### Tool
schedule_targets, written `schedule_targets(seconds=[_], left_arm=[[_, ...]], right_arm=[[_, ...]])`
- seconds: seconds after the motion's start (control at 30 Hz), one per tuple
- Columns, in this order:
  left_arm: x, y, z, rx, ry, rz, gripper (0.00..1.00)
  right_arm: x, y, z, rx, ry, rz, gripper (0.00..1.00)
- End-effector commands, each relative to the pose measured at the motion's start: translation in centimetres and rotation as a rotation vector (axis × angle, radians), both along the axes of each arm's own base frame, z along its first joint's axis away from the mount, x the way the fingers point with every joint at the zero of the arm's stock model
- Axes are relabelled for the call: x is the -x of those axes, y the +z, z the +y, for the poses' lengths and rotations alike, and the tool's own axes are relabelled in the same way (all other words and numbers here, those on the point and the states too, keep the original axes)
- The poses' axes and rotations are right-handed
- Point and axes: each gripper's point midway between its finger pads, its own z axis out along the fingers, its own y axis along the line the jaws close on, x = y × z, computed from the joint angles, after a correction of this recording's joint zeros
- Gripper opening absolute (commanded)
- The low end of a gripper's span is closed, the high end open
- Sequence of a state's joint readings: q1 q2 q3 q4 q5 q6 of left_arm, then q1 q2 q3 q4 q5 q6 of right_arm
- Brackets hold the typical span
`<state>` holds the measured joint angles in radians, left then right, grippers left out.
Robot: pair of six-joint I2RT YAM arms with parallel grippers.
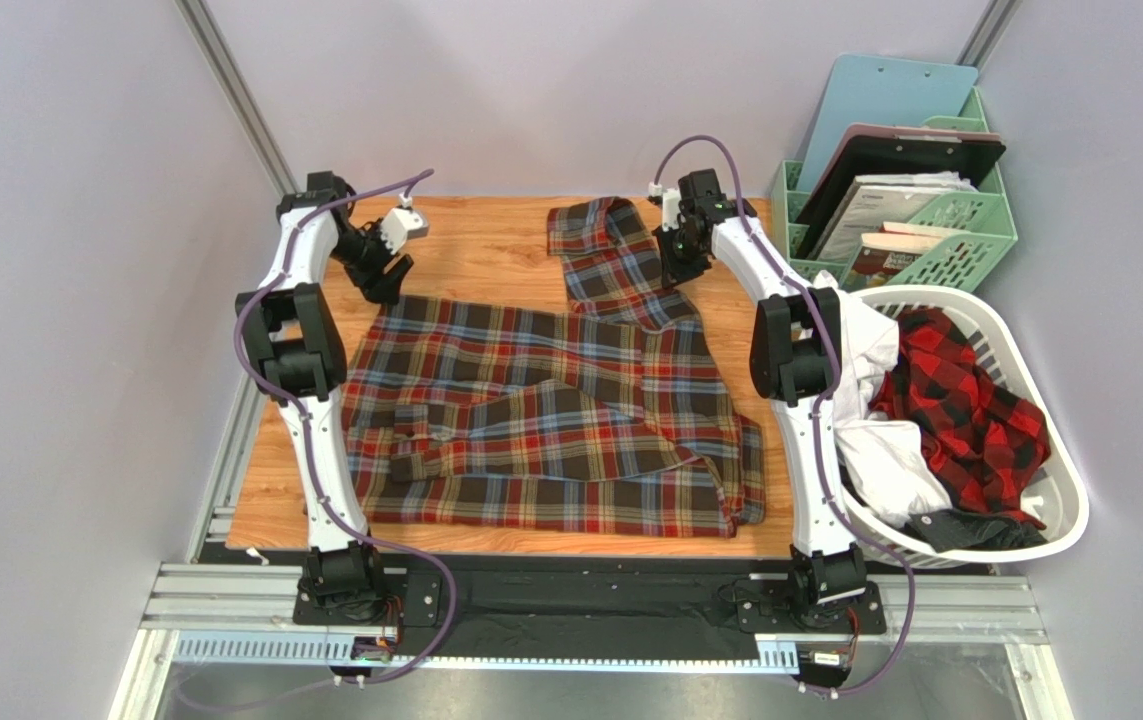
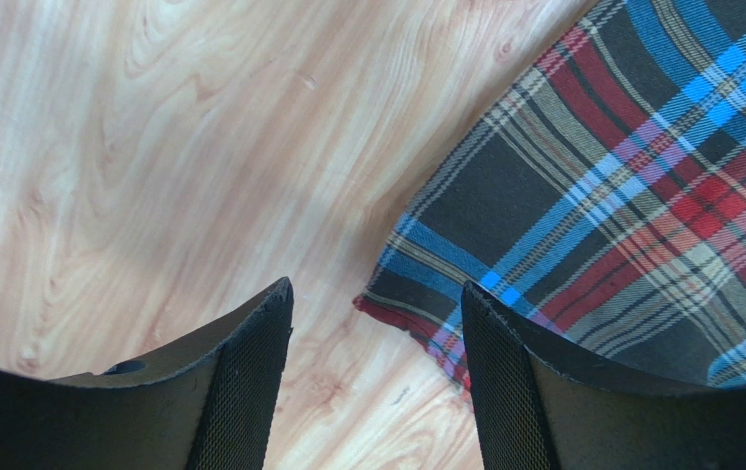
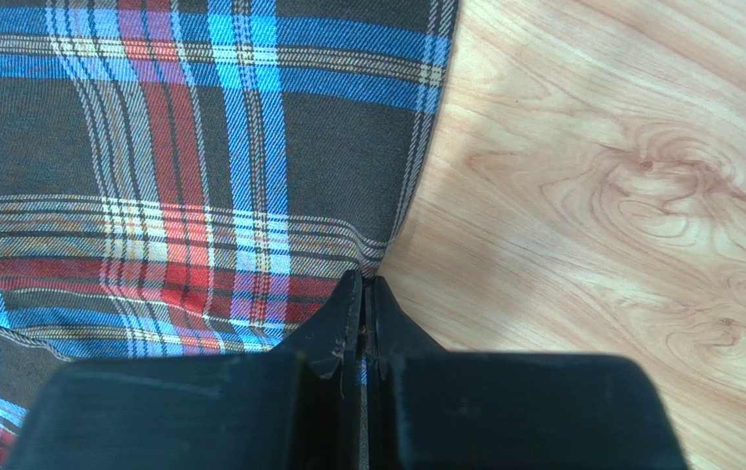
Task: Fold and stack the long sleeve shirts
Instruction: Fold the shirt
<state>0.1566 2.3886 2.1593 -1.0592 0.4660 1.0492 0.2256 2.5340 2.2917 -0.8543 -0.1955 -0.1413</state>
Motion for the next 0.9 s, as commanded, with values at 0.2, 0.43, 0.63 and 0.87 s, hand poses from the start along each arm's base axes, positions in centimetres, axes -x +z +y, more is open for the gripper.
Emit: schedule_targets(seconds=[0.2,0.43,0.63,0.87], left_arm=[[-2.0,-0.4,-1.5,-0.035,-0.151,-0.081,0.56],[-1.4,-1.1,-1.5,-0.047,-0.18,-0.055,0.33],[-1.3,-0.4,-1.1,-0.06,-0.144,-0.049,0.01],[-1.8,3.4,-1.1,-0.031,-0.102,-0.121,0.0]], right_arm=[[-1.1,2.6,0.2,-0.014,0.028,-0.078,0.0],[-1.8,3.0,0.0,0.004,0.034,-0.109,0.0],[-3.2,4.6,0.0,-0.002,0.015,-0.177,0.0],[-4.2,8.8,-0.1,-0.008,0.015,-0.279,0.0]])
